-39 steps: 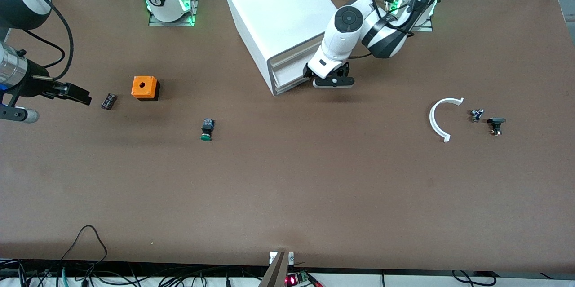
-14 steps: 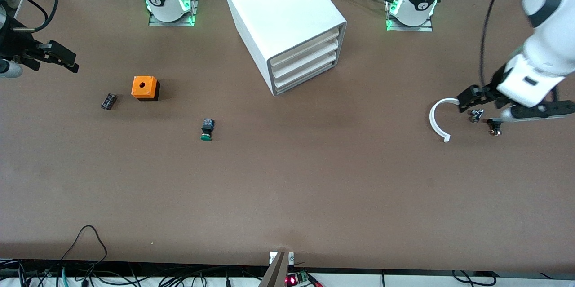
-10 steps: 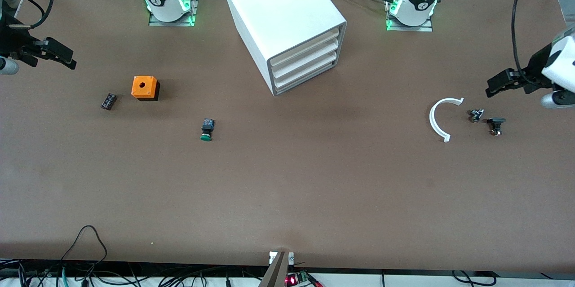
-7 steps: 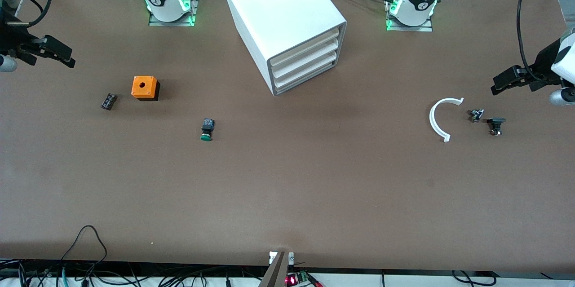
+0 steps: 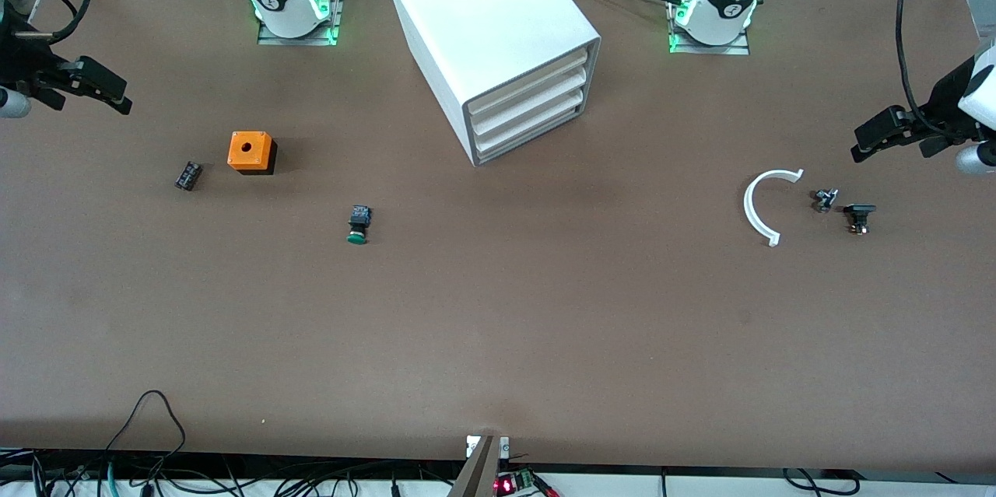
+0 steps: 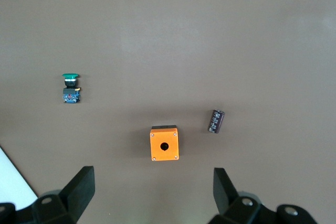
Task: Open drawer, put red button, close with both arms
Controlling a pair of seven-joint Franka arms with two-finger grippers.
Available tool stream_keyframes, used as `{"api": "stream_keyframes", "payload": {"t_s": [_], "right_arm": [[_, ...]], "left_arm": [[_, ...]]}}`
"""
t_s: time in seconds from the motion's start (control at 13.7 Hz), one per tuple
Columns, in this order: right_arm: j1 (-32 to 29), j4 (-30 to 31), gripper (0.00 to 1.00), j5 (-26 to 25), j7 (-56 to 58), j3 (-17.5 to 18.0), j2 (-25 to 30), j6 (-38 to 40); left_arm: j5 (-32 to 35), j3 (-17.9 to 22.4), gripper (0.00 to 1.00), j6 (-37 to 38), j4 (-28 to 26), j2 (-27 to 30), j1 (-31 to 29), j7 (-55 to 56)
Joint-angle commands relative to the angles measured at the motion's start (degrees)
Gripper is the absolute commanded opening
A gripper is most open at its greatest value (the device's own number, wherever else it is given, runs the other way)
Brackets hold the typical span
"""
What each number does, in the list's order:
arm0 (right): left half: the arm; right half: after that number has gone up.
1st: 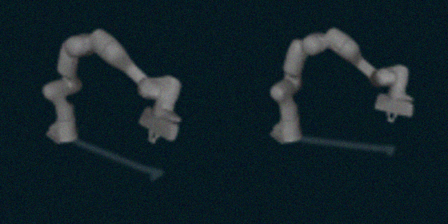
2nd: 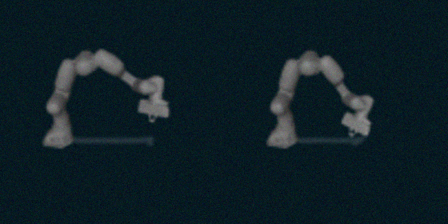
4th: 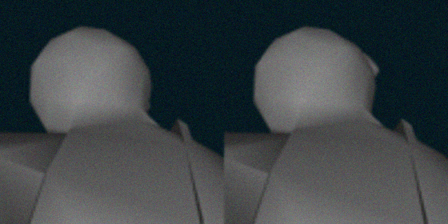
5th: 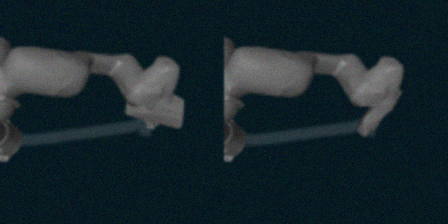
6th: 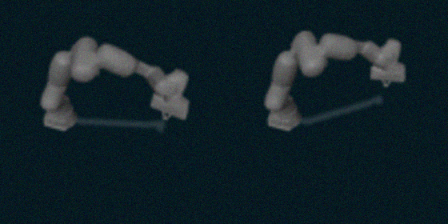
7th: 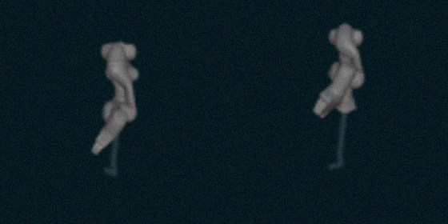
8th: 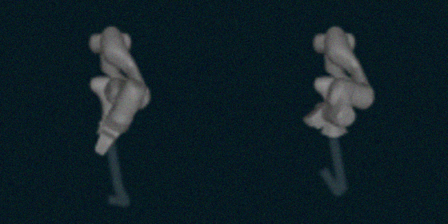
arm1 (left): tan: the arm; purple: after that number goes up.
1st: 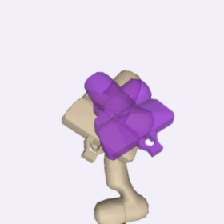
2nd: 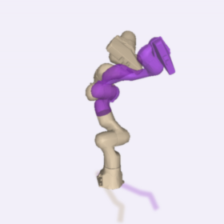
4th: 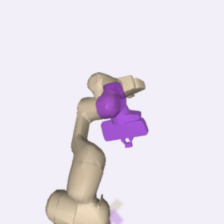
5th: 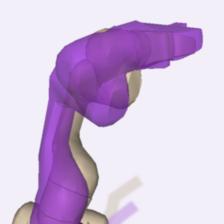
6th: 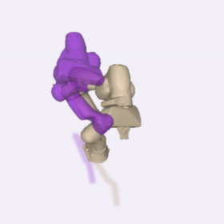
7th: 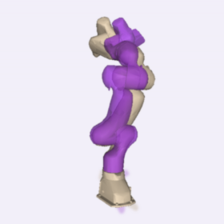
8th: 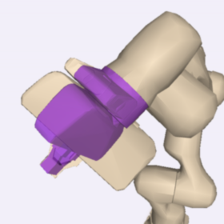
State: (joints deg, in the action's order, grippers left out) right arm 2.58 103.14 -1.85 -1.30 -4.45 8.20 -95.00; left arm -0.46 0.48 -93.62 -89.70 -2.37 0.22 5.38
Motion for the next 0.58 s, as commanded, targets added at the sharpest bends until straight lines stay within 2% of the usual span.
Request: {"api": "stream_keyframes", "payload": {"t_s": [0.0,0.51], "right_arm": [[0.1,2.8,1.00,0.4,0.9,0.0,2.8,-1.4],[0.1,2.4,1.00,0.4,1.8,-0.1,2.5,-0.9]], "left_arm": [[-1.6,0.1,1.00,1.0,0.9,0.0,-0.1,-1.9],[-1.7,0.1,1.00,0.8,0.9,-0.1,-0.2,-4.2]]}}
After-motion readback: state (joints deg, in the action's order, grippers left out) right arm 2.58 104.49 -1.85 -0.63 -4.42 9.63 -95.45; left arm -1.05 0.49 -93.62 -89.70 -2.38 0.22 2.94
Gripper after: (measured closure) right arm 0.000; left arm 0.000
